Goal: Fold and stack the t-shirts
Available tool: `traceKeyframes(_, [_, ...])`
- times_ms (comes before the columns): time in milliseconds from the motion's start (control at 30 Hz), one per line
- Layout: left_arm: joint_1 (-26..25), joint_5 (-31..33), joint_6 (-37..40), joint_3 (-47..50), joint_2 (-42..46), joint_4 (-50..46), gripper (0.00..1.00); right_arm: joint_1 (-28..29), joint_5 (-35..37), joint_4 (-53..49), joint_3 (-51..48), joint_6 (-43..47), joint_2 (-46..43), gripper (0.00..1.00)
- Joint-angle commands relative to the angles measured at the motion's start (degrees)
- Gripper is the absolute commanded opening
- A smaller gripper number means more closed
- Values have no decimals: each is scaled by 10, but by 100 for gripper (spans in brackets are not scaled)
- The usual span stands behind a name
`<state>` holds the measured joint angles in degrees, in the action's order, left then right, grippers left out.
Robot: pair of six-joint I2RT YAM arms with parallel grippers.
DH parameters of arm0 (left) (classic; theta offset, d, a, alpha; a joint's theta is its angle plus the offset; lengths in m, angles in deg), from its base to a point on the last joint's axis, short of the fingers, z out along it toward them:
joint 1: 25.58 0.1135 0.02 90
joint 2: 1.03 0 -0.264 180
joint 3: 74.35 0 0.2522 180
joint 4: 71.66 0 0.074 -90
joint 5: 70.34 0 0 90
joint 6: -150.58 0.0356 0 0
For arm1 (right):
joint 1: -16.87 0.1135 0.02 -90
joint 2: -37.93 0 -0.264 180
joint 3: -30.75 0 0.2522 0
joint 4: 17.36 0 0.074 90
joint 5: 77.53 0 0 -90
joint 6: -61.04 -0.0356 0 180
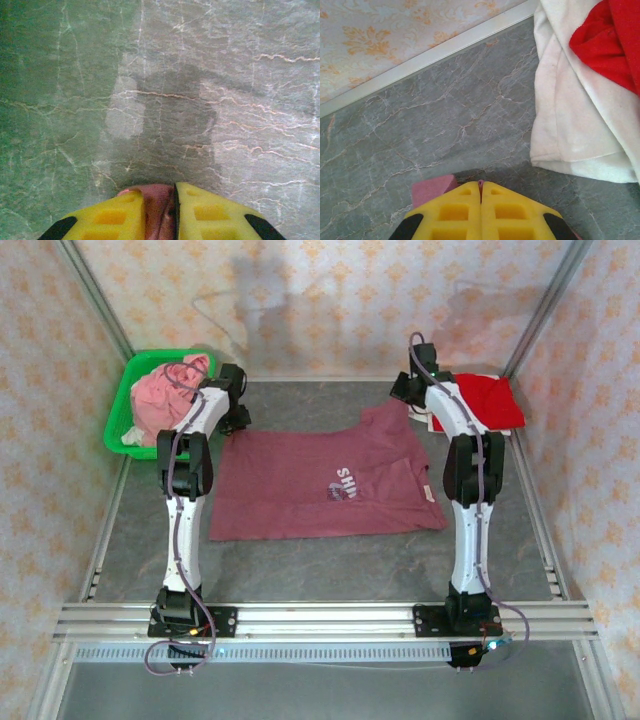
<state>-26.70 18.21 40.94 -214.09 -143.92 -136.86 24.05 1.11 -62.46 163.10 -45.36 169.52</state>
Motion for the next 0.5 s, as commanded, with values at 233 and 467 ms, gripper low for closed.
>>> traceKeyframes(233, [1,36,13,21,48,-3,5,-10,28,41,-54,-3,-79,0])
traceKeyframes(467, [-10,46,35,79,95,28,2,-10,-10,119,-145,10,-135,0])
